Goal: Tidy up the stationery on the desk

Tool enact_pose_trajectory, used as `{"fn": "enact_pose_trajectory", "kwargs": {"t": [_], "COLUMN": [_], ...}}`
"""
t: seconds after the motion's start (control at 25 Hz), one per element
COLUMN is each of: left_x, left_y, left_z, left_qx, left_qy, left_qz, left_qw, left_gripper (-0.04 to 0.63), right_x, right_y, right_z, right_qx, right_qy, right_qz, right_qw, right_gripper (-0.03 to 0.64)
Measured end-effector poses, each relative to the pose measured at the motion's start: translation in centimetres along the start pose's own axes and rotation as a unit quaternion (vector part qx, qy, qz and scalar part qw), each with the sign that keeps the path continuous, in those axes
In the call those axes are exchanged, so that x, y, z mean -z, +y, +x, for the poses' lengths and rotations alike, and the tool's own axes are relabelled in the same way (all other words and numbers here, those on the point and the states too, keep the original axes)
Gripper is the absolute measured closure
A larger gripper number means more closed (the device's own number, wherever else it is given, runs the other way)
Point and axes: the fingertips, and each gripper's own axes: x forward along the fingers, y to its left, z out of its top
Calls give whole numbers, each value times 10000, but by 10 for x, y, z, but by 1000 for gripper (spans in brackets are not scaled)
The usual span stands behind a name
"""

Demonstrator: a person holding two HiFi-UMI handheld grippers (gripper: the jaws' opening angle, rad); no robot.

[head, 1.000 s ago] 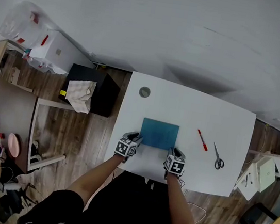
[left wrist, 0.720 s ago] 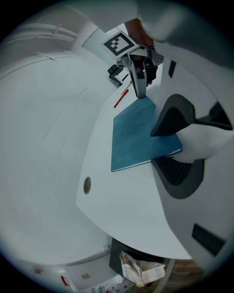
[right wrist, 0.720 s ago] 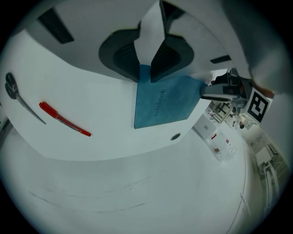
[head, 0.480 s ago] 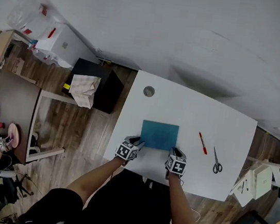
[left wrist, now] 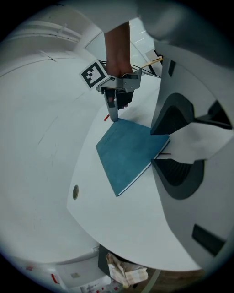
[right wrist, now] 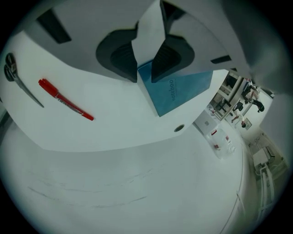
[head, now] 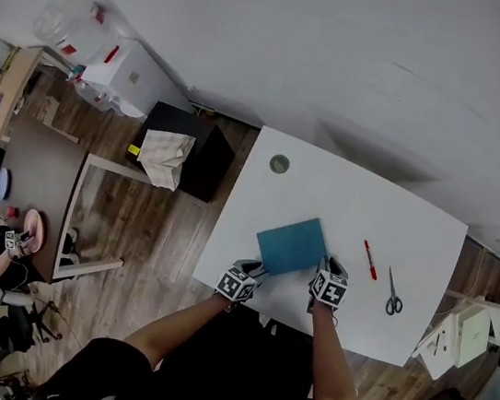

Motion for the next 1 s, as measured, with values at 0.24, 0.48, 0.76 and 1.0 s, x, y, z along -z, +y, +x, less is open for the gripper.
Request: {"fn": "enact_pose_trajectory", "kwargs": {"t": [0.24, 0.48, 0.76, 1.0], "left_x": [-38, -84, -80, -70], "left_y": [43, 67, 69, 65], "left_z": [-15, -10, 10, 10], "left_qx": [-393, -430, -112, -35], "left_qy": [-256, -258, 125, 71], "left_qz": [366, 968, 1133, 980], "left_qw": [9982, 9940, 9934, 9952], "left_gripper": [433, 433, 431, 428], "right_x": [12, 20, 20, 30], "right_y": [21, 24, 20, 14], "right_z": [-12, -12, -10, -2], "right_qx": [-129, -61, -101, -55], "right_qy": [-29, 26, -8, 104], "right_qz": [-411, 150, 987, 1261], "right_qw": [9991, 9999, 9951, 9919], "right_gripper": [526, 526, 526, 526]}}
